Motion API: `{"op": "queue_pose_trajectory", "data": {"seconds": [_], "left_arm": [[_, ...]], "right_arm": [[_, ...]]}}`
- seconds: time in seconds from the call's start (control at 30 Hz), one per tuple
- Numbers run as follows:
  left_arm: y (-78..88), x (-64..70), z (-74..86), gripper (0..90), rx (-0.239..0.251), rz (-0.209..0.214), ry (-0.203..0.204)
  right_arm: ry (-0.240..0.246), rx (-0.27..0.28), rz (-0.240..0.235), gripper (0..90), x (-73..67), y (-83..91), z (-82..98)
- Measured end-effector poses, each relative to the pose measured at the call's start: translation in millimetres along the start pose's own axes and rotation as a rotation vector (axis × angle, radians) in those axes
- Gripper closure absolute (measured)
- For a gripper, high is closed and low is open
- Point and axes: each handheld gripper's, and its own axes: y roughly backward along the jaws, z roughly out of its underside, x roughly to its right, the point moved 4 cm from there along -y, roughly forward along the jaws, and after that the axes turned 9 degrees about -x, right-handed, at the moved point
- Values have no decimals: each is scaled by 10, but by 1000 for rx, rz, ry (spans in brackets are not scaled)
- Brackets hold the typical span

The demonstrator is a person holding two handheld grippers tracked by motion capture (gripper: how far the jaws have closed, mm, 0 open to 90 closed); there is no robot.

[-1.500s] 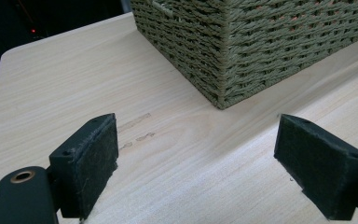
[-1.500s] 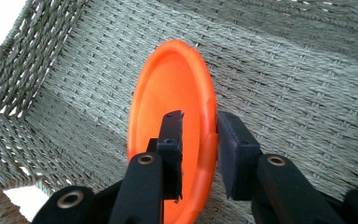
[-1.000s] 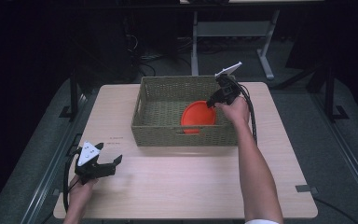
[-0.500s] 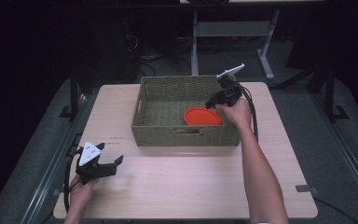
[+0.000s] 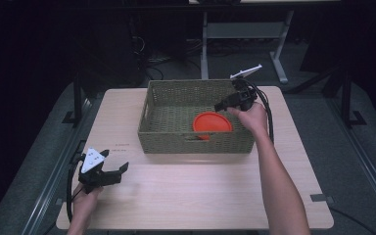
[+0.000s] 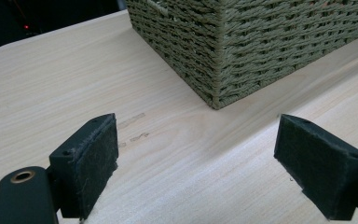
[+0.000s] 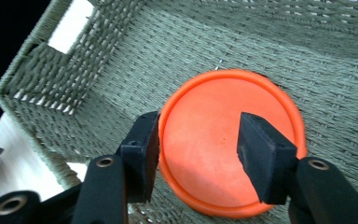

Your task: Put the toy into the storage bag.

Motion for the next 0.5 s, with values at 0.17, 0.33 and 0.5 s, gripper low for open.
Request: {"op": "queue_pose_trajectory", "data": {"seconds": [0.17,0.33,0.5], "left_arm": [[-7,-2,1,130,-4,-2,5],[-15,12,0,130,-6,-1,-4],[-16,15,-1,130,-6,-1,-3]], "right_arm": [[9,5,-22,413,-33,35,25],[15,14,-52,397,-53,57,51],[22,10,-73,374,-78,70,92]]}}
